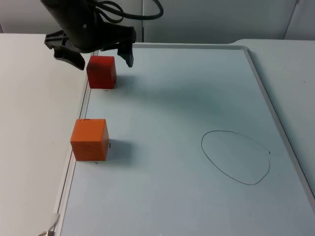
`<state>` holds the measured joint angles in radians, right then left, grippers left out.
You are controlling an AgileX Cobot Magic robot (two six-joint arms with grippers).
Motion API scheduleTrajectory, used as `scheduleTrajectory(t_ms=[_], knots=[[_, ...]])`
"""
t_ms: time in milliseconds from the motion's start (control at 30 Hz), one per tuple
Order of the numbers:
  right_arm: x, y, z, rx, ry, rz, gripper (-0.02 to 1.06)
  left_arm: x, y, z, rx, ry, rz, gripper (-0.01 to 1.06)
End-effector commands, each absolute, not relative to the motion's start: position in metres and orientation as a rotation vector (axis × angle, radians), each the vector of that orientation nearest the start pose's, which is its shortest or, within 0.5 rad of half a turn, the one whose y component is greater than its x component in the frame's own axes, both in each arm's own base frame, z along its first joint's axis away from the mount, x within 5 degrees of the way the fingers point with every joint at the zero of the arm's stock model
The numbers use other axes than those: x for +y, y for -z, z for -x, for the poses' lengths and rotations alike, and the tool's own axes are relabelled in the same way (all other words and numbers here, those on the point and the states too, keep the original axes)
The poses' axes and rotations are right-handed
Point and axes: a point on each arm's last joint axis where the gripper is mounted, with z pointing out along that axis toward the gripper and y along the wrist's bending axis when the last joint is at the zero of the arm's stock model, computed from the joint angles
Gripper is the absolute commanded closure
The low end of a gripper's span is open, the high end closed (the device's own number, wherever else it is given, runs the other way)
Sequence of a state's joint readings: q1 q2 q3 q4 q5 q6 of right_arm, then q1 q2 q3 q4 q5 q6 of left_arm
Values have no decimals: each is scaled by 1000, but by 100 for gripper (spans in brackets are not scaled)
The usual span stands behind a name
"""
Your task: Pick up one cube with the left hand and another cube with the right hand. First place the cube in the right hand at the target position, then stack the cube in the left hand on top.
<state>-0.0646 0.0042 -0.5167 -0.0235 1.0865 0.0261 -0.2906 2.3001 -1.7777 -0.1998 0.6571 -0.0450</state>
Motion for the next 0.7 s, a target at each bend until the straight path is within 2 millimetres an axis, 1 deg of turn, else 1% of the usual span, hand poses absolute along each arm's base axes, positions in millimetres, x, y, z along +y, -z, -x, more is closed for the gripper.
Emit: scheduleTrajectory(t_ms=[0,100,267,400,667], knots=[[-1,-278,7,2052,55,-100,0,-153,-146,-472,2668,315,-149,3],[-1,-278,7,2052,55,-100,0,-153,-146,-473,2660,304,-157,3],[-1,-278,7,2052,55,-100,0,-154,-148,-478,2591,303,-154,3],[-1,-278,7,2052,55,-100,0,-155,-146,-479,2582,285,-174,3],[-1,-278,7,2052,55,-100,0,-154,-134,-480,2592,256,-195,4]])
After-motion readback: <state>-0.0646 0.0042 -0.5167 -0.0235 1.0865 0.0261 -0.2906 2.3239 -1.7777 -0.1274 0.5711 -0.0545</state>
